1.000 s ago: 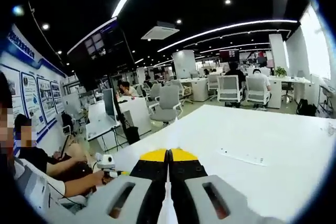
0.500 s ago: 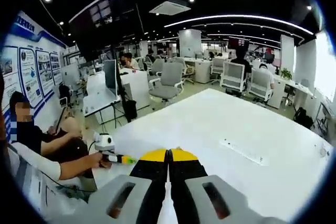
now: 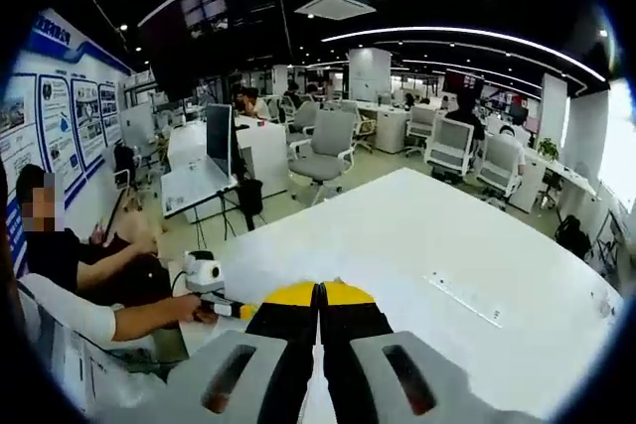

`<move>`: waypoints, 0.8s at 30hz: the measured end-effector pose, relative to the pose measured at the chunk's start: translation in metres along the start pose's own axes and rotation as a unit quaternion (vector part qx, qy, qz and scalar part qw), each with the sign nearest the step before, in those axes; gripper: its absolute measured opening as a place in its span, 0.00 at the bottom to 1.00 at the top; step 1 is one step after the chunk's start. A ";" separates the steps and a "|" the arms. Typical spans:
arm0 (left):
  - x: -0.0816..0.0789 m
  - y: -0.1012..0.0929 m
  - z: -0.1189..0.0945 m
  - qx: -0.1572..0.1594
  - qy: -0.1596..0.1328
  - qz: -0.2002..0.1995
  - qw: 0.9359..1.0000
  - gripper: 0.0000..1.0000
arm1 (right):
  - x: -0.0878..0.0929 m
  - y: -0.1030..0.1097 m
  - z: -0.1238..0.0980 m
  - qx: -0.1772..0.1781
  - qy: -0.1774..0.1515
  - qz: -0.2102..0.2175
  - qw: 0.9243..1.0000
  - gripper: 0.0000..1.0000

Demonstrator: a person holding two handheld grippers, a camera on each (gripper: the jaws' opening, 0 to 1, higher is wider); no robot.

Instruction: Organize the stack of printing papers by aligning and flattening the scattered papers on the table

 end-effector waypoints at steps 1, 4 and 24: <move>0.000 0.000 0.000 0.001 0.001 0.000 1.000 0.06 | -0.001 -0.001 0.000 0.001 0.001 0.000 1.000 0.00; 0.001 -0.001 0.002 0.000 0.002 0.000 1.000 0.06 | -0.007 -0.004 0.000 0.004 0.005 0.000 1.000 0.00; 0.002 -0.002 0.002 -0.008 0.011 -0.007 1.000 0.06 | -0.023 0.035 -0.008 -0.042 -0.027 0.014 0.999 0.00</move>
Point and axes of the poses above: the point that each gripper's makers call its tool centre point, and the gripper's own axes: z roughly forward along the fingers, y roughly to its left, x roughly out of its underside, the point moved 3 cm from there along -z, roughly backward along the fingers, and after that the axes turned 5 degrees about -y, right-handed, at the moved point
